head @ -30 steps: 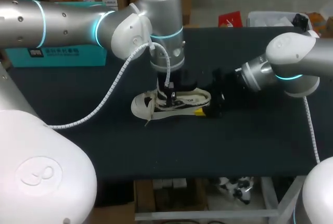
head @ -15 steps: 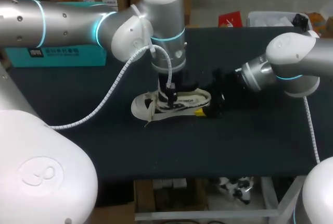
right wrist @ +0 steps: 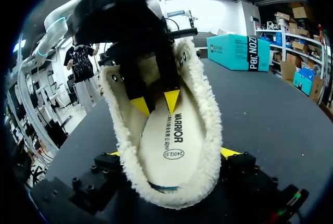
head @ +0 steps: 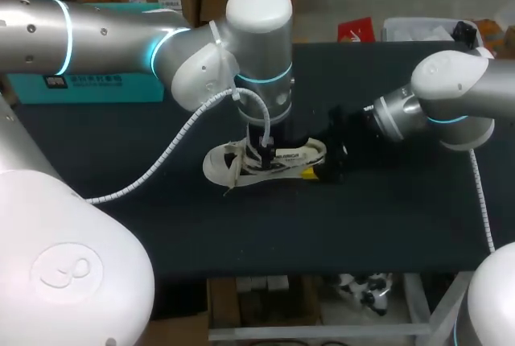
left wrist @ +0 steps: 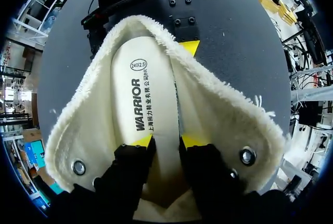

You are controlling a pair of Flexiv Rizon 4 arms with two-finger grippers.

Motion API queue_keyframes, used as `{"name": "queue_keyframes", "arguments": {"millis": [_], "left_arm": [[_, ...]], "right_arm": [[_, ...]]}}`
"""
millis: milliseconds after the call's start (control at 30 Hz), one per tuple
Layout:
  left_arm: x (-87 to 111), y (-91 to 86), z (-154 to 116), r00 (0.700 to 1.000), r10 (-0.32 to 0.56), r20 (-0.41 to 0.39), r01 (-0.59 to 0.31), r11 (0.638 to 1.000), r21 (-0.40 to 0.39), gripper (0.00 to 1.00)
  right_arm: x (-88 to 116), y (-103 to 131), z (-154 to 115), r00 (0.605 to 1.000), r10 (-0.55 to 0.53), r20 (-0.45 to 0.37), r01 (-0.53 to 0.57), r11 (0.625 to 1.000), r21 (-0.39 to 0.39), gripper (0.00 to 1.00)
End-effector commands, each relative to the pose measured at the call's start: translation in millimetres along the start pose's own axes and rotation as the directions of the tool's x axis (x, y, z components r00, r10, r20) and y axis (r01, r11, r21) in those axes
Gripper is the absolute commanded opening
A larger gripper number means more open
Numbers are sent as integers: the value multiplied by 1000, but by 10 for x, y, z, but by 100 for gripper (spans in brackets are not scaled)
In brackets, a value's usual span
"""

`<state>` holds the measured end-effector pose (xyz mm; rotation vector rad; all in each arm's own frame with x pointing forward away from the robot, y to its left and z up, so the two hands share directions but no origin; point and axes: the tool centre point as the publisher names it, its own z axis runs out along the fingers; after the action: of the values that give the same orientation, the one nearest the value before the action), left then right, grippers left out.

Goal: Open the shoe tongue, take the insole out of the shoe, put the insole back into the shoe, and pack the shoe into the shoebox

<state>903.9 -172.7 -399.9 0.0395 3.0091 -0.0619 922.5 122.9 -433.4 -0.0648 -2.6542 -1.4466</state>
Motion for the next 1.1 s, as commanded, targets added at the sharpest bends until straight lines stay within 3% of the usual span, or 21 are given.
{"name": "queue_keyframes", "arguments": {"millis": [33,267,533,600,633,667,867,1100], "left_arm": [[-27,31,620,998,-3,55,3,1000,4,35],[-265,34,757,996,10,85,-10,1000,3,41],[-526,3,917,996,17,92,-17,1000,-6,30],[-572,-6,915,995,20,98,-20,1000,-6,18],[-588,-9,909,995,21,100,-20,1000,-6,6],[-607,-13,900,994,23,105,-23,1000,-6,0],[-660,-40,766,994,38,107,-40,999,23,0],[-510,-81,365,993,79,84,-88,990,109,0]], "right_arm": [[-5,-62,35,1000,2,-2,-2,1000,-3,0],[-5,-62,35,1000,2,-2,-2,1000,-3,0],[-5,-62,35,1000,2,-2,-2,1000,-3,0],[-5,-62,35,1000,2,-2,-2,1000,-3,0],[-5,-62,35,1000,2,-2,-2,1000,-3,0],[-5,-62,35,1000,2,-2,-2,1000,-3,0],[-5,-62,35,1000,2,-2,-2,1000,-3,0],[-5,-62,35,1000,2,-2,-2,1000,-3,0]]}}
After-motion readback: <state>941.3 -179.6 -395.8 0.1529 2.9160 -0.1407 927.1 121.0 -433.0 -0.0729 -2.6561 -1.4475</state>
